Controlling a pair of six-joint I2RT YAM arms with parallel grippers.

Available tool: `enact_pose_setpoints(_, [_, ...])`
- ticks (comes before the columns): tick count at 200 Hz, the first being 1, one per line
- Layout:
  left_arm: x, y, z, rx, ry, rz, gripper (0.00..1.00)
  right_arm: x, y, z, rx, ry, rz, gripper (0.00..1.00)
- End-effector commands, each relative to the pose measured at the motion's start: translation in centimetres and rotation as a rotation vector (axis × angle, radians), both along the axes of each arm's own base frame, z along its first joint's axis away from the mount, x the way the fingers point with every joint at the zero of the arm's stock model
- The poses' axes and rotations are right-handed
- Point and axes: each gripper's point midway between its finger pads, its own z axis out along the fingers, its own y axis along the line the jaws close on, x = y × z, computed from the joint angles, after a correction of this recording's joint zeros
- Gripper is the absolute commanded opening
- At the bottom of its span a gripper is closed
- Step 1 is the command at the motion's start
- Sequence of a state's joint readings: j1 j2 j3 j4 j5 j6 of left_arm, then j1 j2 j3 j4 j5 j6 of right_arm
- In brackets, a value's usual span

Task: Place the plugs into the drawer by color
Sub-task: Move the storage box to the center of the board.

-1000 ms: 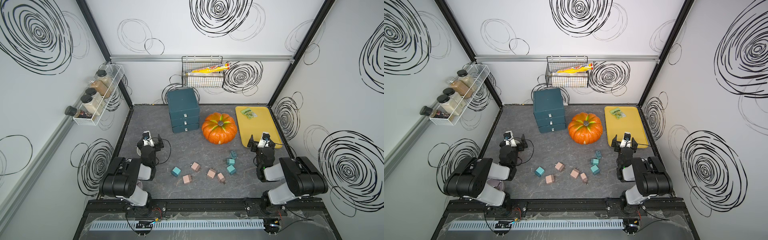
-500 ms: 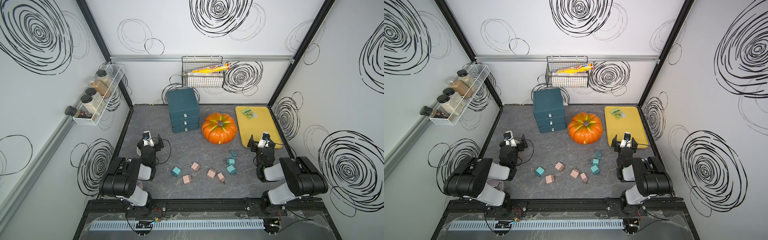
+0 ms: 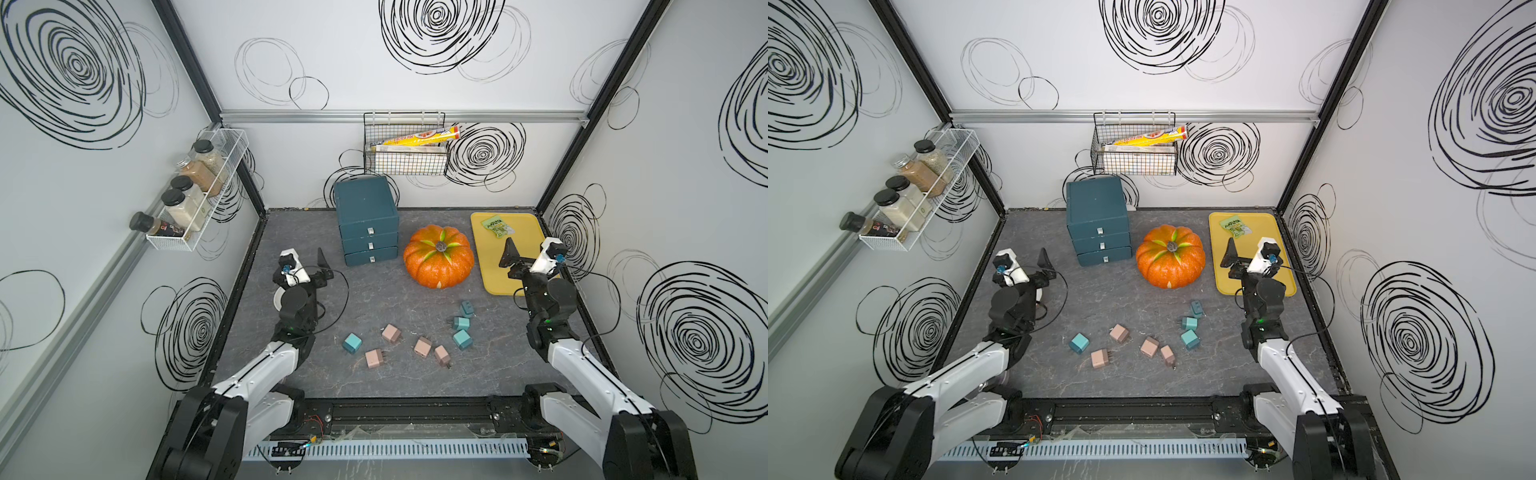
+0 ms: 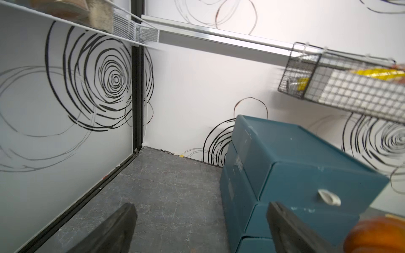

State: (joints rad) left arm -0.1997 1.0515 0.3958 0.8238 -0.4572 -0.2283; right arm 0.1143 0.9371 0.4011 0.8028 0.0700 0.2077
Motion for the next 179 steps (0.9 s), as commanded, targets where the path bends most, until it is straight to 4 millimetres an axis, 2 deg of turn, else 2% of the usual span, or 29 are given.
enact_pose_setpoints(1, [1.2,1.0,0.4,-0.198,0.103,0.021,0.99,-0.5,4.7,-3.2,0.084,0.158,0.285,1.00])
enact_pose_setpoints(24, [2.2,-1.4,1.2,-0.288,0.130,-0.139,0.99,-0.6,9.6,-3.4,0.103,0.202,0.579,1.00])
enact_pose_setpoints(39, [2.7,-3.6,2.1,-0.344,0.104,-0.294,0.99,0.7,11.8,-4.9,0.142,0.312,0.697,1.00])
enact_pose_setpoints(58, [4.2,-5.5,3.2,-0.399,0.128,-0.399,0.99,0.1,16.5,-5.6,0.167,0.368,0.935,0.99])
enact_pose_setpoints(66, [5.3,-6.2,3.1,-0.412,0.171,-0.426,0.99,0.0,18.7,-6.0,0.136,0.397,0.966,0.96])
enact_pose_setpoints(86, [8.1,-7.6,2.7,-0.427,0.244,-0.477,0.94,-0.8,24.5,-6.9,-0.035,0.448,0.938,0.95])
enact_pose_setpoints(97, [9.4,-7.7,2.4,-0.432,0.273,-0.468,0.94,-1.1,26.7,-7.3,-0.038,0.482,0.944,0.93])
enact_pose_setpoints(111, [10.8,-7.4,2.0,-0.428,0.304,-0.442,0.94,-1.2,28.2,-8.6,-0.005,0.550,0.974,0.83])
enact_pose_setpoints(128, [12.3,-6.8,1.8,-0.407,0.333,-0.394,0.99,-1.1,29.5,-10.0,-0.041,0.577,0.945,0.83])
enact_pose_setpoints(138, [13.1,-6.4,1.4,-0.397,0.364,-0.364,0.99,-0.2,29.9,-10.2,-0.057,0.579,0.914,0.84])
enact_pose_setpoints(157, [15.0,-6.0,-0.5,-0.404,0.444,-0.336,0.99,2.9,29.9,-8.0,-0.092,0.560,0.807,0.85])
enact_pose_setpoints(179, [16.3,-6.6,-1.4,-0.401,0.450,-0.380,0.99,5.6,29.8,-4.0,-0.093,0.509,0.724,0.91])
